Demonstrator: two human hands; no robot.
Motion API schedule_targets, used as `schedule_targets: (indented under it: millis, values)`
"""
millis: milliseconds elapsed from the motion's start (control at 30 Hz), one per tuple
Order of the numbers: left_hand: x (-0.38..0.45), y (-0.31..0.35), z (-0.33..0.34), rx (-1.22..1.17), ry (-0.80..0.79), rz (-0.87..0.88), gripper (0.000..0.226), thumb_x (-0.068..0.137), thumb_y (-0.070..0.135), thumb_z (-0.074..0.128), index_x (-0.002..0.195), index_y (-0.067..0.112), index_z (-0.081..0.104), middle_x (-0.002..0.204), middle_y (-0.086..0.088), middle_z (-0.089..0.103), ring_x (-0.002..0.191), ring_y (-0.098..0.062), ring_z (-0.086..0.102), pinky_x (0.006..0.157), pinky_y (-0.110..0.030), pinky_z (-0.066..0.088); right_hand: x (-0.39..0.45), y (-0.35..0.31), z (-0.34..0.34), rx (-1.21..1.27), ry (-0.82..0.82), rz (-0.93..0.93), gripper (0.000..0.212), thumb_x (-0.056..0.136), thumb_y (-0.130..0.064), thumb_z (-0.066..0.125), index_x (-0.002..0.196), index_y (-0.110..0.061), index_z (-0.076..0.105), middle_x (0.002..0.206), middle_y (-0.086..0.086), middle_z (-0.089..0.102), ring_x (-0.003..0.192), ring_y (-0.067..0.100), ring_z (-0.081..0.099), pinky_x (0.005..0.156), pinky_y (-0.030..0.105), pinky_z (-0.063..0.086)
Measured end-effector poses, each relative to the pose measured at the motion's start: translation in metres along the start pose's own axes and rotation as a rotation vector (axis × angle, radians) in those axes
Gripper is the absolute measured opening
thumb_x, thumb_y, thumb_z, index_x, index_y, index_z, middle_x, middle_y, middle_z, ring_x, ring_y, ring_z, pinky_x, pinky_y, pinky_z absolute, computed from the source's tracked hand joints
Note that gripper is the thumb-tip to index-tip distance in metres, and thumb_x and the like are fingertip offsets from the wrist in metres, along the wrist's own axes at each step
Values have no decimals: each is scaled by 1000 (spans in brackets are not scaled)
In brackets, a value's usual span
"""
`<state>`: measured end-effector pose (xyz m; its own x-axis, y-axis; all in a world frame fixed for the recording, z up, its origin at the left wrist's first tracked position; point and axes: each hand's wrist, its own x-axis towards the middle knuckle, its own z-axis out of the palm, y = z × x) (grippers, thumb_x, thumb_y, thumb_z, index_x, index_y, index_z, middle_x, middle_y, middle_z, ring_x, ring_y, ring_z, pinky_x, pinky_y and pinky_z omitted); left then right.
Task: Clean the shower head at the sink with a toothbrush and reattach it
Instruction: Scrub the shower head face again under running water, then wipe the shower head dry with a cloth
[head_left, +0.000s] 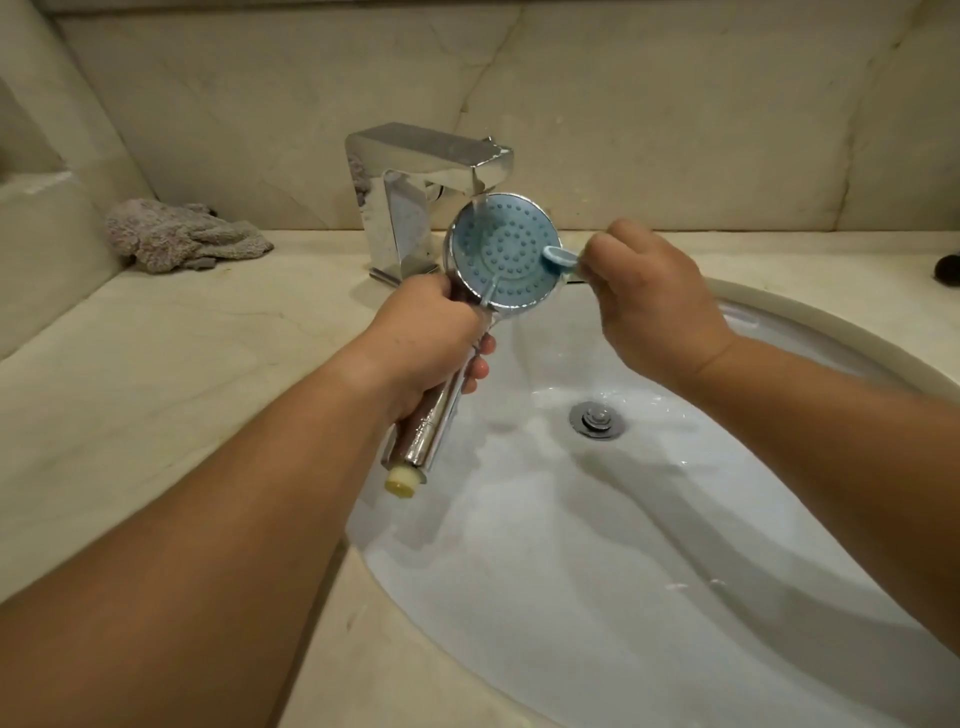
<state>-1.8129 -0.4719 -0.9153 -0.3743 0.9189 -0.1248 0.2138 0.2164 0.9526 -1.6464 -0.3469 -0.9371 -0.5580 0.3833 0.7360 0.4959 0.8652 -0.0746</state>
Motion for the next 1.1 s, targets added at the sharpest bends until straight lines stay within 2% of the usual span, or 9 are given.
schedule_targets:
  millis: [133, 300, 567, 700, 733, 800, 900, 1000, 1100]
  values:
    - [-4, 0, 2, -51, -37, -22, 21, 102, 2, 50, 116, 9, 64, 83, -13, 60, 56, -17, 54, 50, -29, 48, -16, -17, 8, 37, -19, -66, 7, 84, 8, 58, 81, 2, 57, 77, 18, 51, 62, 27, 41, 52, 31, 28]
    - [-5, 1, 2, -92, -57, -34, 22, 103, 4, 50, 118, 11, 64, 81, -12, 60, 55, -15, 56, 48, -27, 50, -10, -28, 13, 5, -31, -132, 16, 77, 14, 60, 82, -1, 56, 79, 16, 53, 65, 24, 40, 53, 29, 26]
    - [-10, 0, 3, -85, -74, -64, 15, 105, 3, 48, 109, 8, 62, 78, -11, 60, 53, -16, 55, 47, -27, 49, 9, -3, 11, -8, 31, 196, 15, 90, 3, 50, 79, -8, 46, 78, 4, 39, 63, 25, 34, 55, 30, 21]
    - [-11, -2, 6, -85, -63, -41, 16, 105, 4, 50, 114, 8, 62, 86, -13, 62, 61, -19, 59, 54, -29, 52, -1, 7, 4, 47, 6, 477, 13, 96, -7, 43, 84, -11, 44, 84, 6, 45, 71, 28, 38, 59, 35, 27]
    - [-10, -3, 6, -90, -57, -51, 15, 105, 4, 50, 114, 9, 62, 87, -14, 62, 63, -19, 60, 55, -30, 53, -7, 8, 5, 49, -54, 550, 12, 97, -10, 43, 85, -9, 46, 85, 8, 48, 72, 28, 41, 59, 37, 31]
    - [-8, -7, 6, -106, -43, -81, 14, 104, 4, 51, 110, 11, 62, 88, -14, 64, 64, -20, 63, 59, -31, 55, -23, 4, 12, 22, -332, 640, 11, 97, -14, 48, 87, -10, 52, 88, 10, 56, 75, 28, 46, 60, 35, 35]
    - [-6, -8, 7, -173, -37, -116, 15, 104, 3, 52, 113, 9, 63, 87, -14, 67, 69, -23, 69, 68, -36, 54, -44, -14, 28, 5, -772, 606, 12, 95, -21, 55, 96, -11, 62, 97, 9, 62, 87, 29, 56, 68, 31, 42]
    - [-8, -7, 9, -250, -44, -143, 14, 103, 2, 54, 107, 11, 64, 88, -14, 69, 76, -24, 70, 67, -31, 56, -55, -27, 45, -114, -914, 433, 13, 93, -21, 58, 98, -11, 66, 98, 7, 65, 89, 28, 60, 71, 30, 47]
    - [-9, -6, 8, -313, -42, -157, 20, 102, -2, 53, 117, 6, 64, 93, -16, 70, 75, -20, 69, 56, -23, 57, -62, -31, 50, -189, -952, 393, 12, 88, -15, 58, 96, -13, 67, 94, 6, 67, 84, 26, 60, 63, 27, 40]
